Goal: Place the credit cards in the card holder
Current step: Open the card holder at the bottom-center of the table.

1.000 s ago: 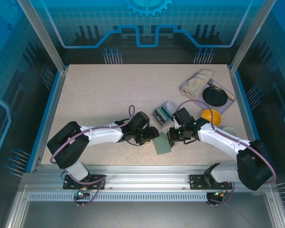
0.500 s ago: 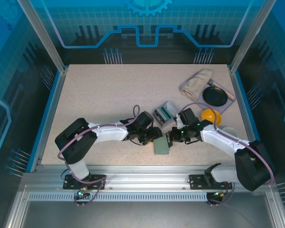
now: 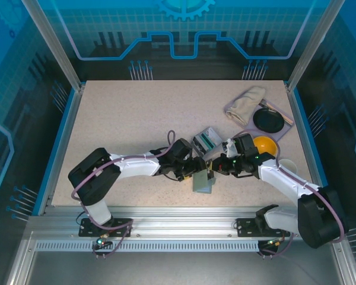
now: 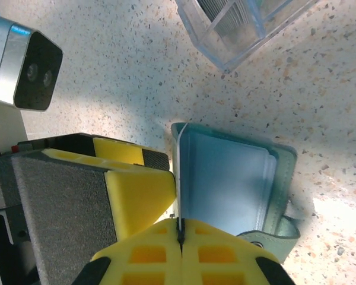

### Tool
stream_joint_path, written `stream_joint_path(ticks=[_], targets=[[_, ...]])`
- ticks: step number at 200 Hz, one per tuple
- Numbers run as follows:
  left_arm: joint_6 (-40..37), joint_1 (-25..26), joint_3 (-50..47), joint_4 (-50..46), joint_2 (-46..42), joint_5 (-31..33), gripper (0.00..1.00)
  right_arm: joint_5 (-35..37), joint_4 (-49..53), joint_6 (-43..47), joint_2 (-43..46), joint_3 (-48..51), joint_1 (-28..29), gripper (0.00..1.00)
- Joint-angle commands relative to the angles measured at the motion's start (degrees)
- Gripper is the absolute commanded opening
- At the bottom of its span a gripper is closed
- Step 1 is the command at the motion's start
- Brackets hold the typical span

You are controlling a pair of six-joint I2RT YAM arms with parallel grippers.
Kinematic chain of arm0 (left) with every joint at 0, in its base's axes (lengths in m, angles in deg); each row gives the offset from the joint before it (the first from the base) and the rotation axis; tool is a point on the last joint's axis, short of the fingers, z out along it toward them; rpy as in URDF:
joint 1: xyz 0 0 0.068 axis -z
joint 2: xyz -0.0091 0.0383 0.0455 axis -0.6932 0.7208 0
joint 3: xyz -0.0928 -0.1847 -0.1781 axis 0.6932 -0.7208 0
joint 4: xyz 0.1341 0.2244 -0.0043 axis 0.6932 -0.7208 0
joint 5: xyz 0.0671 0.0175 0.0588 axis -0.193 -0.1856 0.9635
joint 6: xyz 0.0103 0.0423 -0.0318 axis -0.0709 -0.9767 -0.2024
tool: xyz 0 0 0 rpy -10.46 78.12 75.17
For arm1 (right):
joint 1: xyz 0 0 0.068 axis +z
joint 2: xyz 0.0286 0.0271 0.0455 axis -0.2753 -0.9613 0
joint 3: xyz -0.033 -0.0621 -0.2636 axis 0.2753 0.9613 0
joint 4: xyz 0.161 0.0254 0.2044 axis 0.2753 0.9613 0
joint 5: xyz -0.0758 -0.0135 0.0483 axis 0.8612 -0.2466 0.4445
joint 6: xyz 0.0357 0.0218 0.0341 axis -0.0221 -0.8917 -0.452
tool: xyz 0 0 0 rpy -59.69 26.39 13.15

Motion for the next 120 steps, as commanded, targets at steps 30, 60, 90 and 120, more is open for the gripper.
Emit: stream_joint_path(ticks=[30,60,90,120], targets=[[-1.80,0.48,-0.47,4.20,-2.87,-2.19,0.79,-7.80,-6.86,-4.73,-0.37,1.79,-1.33,0.02],[-1.36,0.48,-1.25,5.85,-2.69,-2.80,0.80,-9.44,-10.18,-7.23,-0.65,3.29,-2.40,0.02],[-0.97,0.53,-1.42,5.00,-2.01,-2.44,0.75,-10.07,-10.87,-7.74,-0.84,3.54,-2.98,0.01],[-0.73,0.54,-1.64,4.21,-1.96,-1.66,0.59,-11.38,-12.09,-8.50,-1.47,4.02,-3.41,0.01]])
